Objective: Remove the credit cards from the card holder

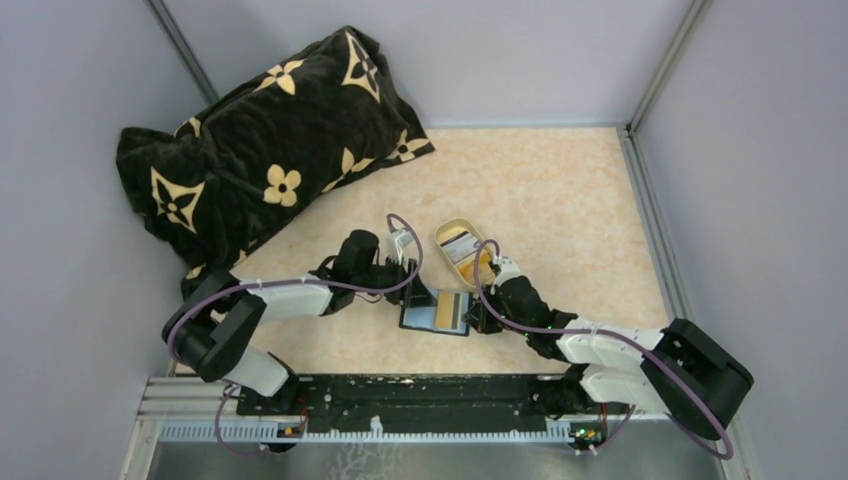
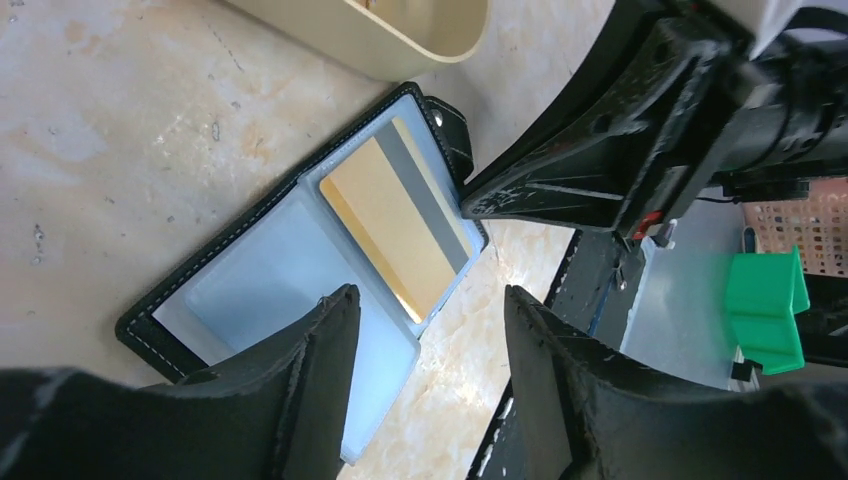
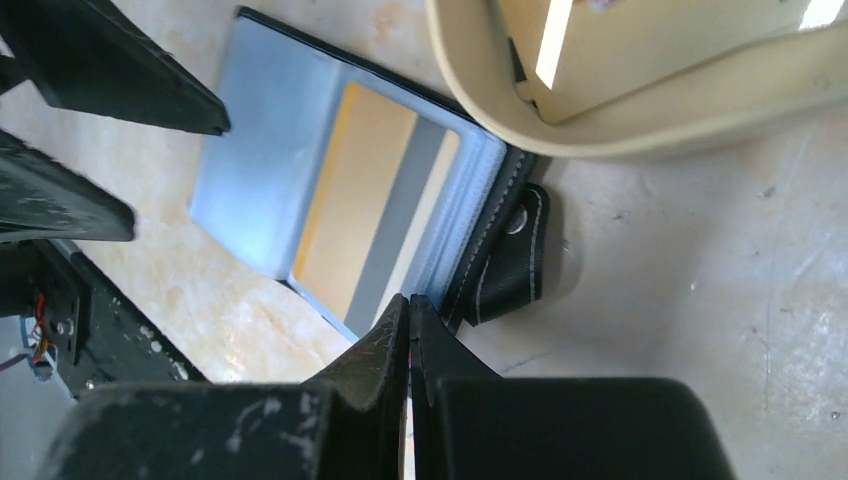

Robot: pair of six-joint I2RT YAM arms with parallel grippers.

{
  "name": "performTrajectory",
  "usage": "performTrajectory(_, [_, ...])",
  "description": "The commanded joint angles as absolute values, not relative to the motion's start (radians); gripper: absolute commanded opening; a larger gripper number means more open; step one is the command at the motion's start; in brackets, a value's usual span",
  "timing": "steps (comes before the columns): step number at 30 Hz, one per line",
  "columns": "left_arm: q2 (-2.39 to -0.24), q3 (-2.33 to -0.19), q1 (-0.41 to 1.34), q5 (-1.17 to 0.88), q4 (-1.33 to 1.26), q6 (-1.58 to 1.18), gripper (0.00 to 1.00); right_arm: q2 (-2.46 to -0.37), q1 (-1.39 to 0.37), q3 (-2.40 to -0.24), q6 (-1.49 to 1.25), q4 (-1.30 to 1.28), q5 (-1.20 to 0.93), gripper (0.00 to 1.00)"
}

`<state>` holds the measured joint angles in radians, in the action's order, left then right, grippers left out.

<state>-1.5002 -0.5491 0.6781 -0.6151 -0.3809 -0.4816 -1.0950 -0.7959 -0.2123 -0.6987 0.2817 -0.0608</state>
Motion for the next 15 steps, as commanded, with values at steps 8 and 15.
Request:
performTrajectory(8, [-1.607,-0.517,0.683,-0.631,-0.573,-0.577,0.62,-1.217,-0.805,-0.087,-0.764,0.552,-0.024,0.0])
performTrajectory(15, [-1.606,-0.488,0.695,-0.552,-0.533,-0.569,0.59,-1.231,-0.805,-0.076,-0.777,0.587,-0.032,0.0])
